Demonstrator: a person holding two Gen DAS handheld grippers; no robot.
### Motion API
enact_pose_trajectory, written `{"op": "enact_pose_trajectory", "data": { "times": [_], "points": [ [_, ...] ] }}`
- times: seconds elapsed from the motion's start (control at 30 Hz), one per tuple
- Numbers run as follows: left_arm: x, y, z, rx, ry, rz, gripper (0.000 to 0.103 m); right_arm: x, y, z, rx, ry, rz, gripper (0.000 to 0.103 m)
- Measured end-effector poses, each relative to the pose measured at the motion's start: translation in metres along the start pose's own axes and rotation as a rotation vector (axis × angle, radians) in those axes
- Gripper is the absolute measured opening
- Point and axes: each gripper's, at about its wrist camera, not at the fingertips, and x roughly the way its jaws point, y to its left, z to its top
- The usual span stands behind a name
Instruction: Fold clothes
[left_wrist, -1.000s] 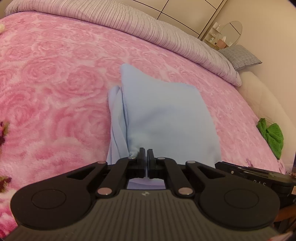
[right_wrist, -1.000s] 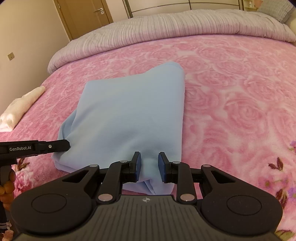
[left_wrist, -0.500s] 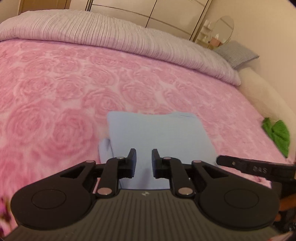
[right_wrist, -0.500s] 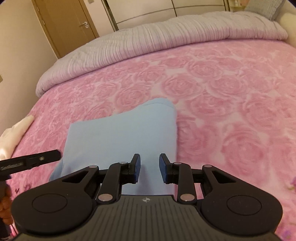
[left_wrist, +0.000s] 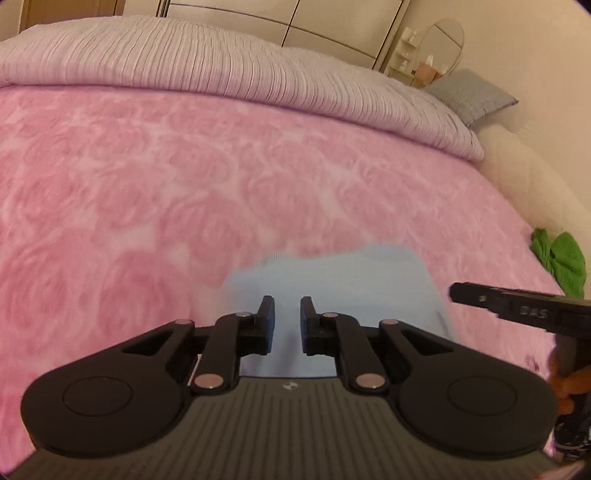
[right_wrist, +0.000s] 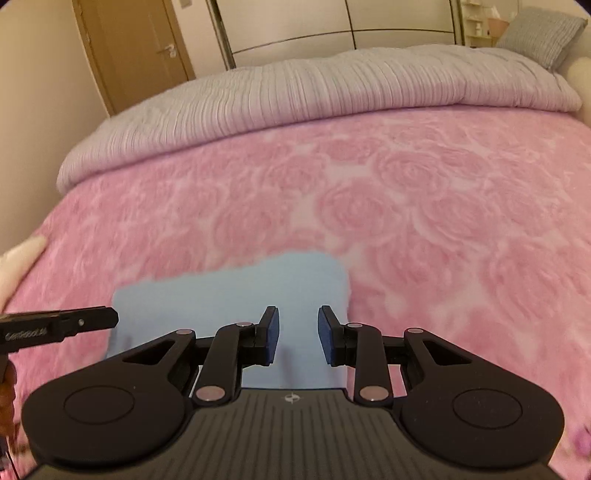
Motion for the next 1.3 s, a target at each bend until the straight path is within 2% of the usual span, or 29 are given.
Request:
{"op": "enact_pose_trajectory", "data": {
  "times": [0.07,0.17,0.27,0.37,0.47,0.6,0.7,0.73,0.87,0.93,1.0,1.03,1.1,1.13,1.2,1.3],
  "points": [
    [0.018,0.004,0.007,0.003,0.016,0.008,0.009,0.019,-0.005,0.001,0.011,0.025,0.004,0.031],
    [0.046,0.017,0.003,0.000,0.085,0.038,0.011,0.047,-0.011,0.001,0.029,0.062,0.009,0.031],
    [0.049,0.022,0.001,-0.016,0.091,0.031,0.012,0.059,-0.017,0.001,0.025,0.066,0.011,0.029],
    [0.036,0.016,0.000,-0.009,0.093,0.071,0.011,0.025,-0.016,-0.011,0.038,0.046,0.023,0.031],
    [0.004,-0.004,-0.009,0.017,0.066,0.092,0.012,-0.010,-0.014,-0.024,0.052,0.025,0.035,0.037],
    [-0.047,-0.042,-0.039,0.050,0.019,0.052,0.013,-0.058,-0.013,-0.041,0.070,-0.004,0.050,0.037],
    [-0.074,-0.055,-0.067,0.062,0.013,0.016,0.013,-0.094,-0.007,-0.076,0.057,0.000,0.055,0.037],
    [-0.077,-0.055,-0.077,0.058,0.027,0.027,0.013,-0.101,-0.004,-0.088,0.048,-0.002,0.053,0.036],
    [-0.070,-0.055,-0.112,0.028,0.083,0.123,0.012,-0.097,0.000,-0.118,0.032,0.060,0.050,0.037],
    [-0.073,-0.063,-0.114,0.037,0.073,0.163,0.012,-0.094,0.004,-0.122,0.001,0.063,0.026,0.039],
    [-0.084,-0.071,-0.111,0.027,0.067,0.180,0.013,-0.104,0.003,-0.114,0.046,0.071,0.038,0.039],
    [-0.092,-0.074,-0.111,0.017,0.060,0.180,0.018,-0.113,0.004,-0.111,0.054,0.060,0.043,0.039],
    [-0.109,-0.081,-0.112,0.002,0.046,0.186,0.026,-0.131,0.008,-0.113,0.036,0.045,0.040,0.049],
    [-0.116,-0.084,-0.115,0.003,0.041,0.198,0.027,-0.138,0.010,-0.116,0.030,0.045,0.036,0.055],
    [-0.130,-0.091,-0.124,-0.003,0.046,0.220,0.028,-0.149,0.014,-0.123,0.029,0.059,0.028,0.057],
    [-0.148,-0.096,-0.143,-0.024,0.066,0.240,0.034,-0.159,0.016,-0.136,0.048,0.091,0.024,0.068]
  ]
}}
